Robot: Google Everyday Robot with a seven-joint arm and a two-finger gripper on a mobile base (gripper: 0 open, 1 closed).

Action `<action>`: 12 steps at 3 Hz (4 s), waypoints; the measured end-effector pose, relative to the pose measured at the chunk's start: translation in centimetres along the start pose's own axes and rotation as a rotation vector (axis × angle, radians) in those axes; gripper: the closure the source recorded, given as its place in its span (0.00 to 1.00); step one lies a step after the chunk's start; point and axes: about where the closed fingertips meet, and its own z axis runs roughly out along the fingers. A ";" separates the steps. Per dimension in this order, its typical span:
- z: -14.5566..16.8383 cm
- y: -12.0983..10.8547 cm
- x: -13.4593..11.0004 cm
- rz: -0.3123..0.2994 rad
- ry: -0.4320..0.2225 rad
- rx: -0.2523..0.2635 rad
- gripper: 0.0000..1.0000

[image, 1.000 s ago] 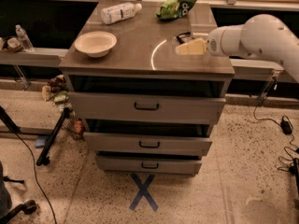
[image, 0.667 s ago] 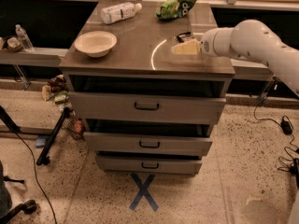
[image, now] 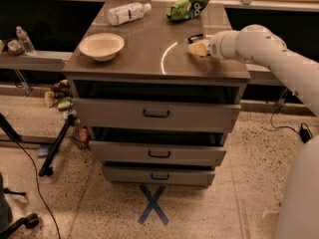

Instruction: Move rxbar chocolate near paper bowl

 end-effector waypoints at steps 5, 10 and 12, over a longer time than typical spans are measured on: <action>-5.1 14.2 -5.0 -0.013 -0.100 -0.363 1.00; 1.5 24.7 -3.6 -0.105 -0.139 -0.480 1.00; 3.2 25.7 -3.9 -0.131 -0.155 -0.491 1.00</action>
Offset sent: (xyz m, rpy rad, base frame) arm 0.0114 0.0033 -0.0031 -0.0017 0.0133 0.0612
